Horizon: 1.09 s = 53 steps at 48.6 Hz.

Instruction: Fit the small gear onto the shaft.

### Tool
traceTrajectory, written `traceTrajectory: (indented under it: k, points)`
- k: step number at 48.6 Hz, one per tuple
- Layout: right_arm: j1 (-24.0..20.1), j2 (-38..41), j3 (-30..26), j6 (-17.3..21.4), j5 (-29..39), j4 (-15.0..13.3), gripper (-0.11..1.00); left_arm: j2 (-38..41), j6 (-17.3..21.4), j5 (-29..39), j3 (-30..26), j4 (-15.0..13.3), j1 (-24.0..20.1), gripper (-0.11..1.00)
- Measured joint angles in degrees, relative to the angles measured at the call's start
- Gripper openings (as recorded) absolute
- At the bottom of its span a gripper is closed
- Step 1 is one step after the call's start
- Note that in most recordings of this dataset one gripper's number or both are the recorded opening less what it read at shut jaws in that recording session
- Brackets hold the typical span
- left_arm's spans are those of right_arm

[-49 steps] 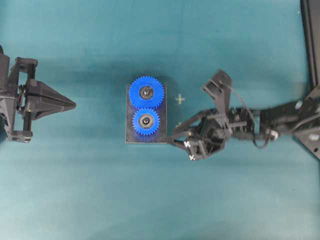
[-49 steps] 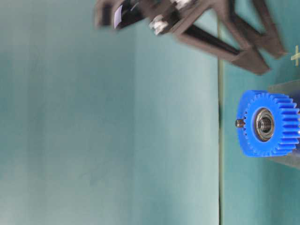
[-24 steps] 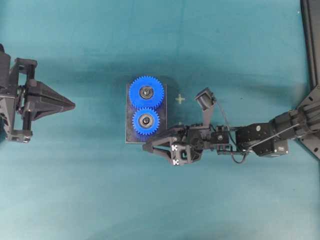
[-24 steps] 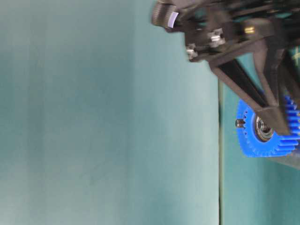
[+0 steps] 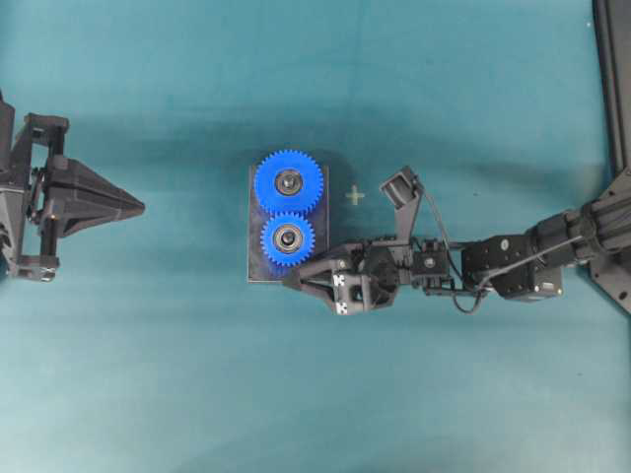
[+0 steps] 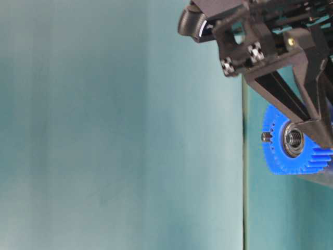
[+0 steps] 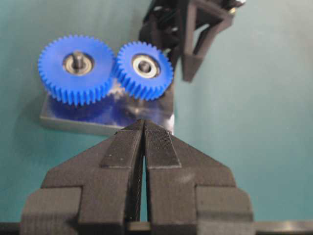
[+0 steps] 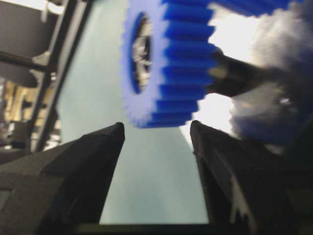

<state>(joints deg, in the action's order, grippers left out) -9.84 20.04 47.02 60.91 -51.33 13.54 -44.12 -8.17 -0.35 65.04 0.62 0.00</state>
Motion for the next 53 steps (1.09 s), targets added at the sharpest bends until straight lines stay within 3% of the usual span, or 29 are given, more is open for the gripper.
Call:
traceTrajectory:
  k: [18,53]
  points:
    - [0.79,-0.35,-1.32,0.0,0.09,-0.09,0.68,-0.09,0.0,0.09,0.0,0.0,0.44,0.0]
    - [-1.85,-2.2,-1.58,0.62,-2.9,0.09,0.67,-0.53,0.0,0.09,-0.09,0.0,0.53,0.0]
